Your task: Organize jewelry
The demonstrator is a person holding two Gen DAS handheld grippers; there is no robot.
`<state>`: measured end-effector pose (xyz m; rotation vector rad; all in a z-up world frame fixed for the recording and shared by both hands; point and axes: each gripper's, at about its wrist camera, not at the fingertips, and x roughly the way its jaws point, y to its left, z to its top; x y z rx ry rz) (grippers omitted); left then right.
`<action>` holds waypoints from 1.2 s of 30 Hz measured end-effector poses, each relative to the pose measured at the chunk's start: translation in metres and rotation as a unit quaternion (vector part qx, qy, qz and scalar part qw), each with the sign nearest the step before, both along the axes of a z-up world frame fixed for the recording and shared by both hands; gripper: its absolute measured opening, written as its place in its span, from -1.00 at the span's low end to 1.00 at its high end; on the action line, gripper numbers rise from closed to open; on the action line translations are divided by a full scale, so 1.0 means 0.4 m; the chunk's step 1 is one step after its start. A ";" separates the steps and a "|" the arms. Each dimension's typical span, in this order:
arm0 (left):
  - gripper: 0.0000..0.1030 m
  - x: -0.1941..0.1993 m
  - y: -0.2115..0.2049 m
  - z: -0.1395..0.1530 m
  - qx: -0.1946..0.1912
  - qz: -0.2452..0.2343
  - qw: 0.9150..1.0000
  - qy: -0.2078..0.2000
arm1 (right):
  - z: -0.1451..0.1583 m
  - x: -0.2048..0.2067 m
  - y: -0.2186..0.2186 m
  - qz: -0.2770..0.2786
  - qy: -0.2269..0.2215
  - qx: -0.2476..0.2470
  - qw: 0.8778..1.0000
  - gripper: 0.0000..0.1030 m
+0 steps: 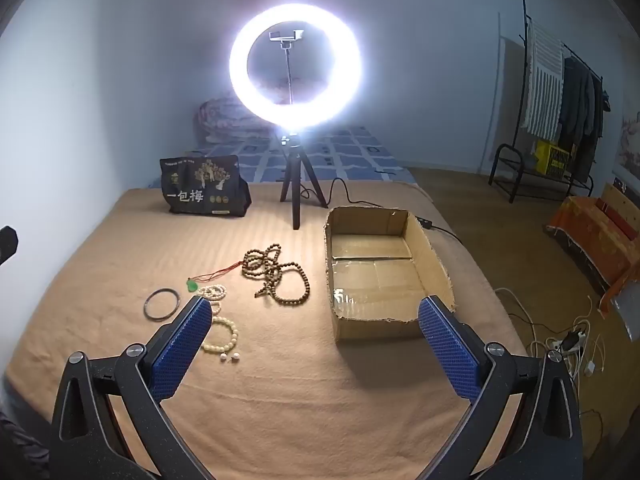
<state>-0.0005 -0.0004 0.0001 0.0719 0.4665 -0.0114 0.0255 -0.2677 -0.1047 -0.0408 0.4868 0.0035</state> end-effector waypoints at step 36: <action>1.00 0.019 0.006 -0.015 -0.005 -0.004 1.000 0.024 | 0.007 0.003 0.009 -0.005 -0.004 -0.007 1.000 0.99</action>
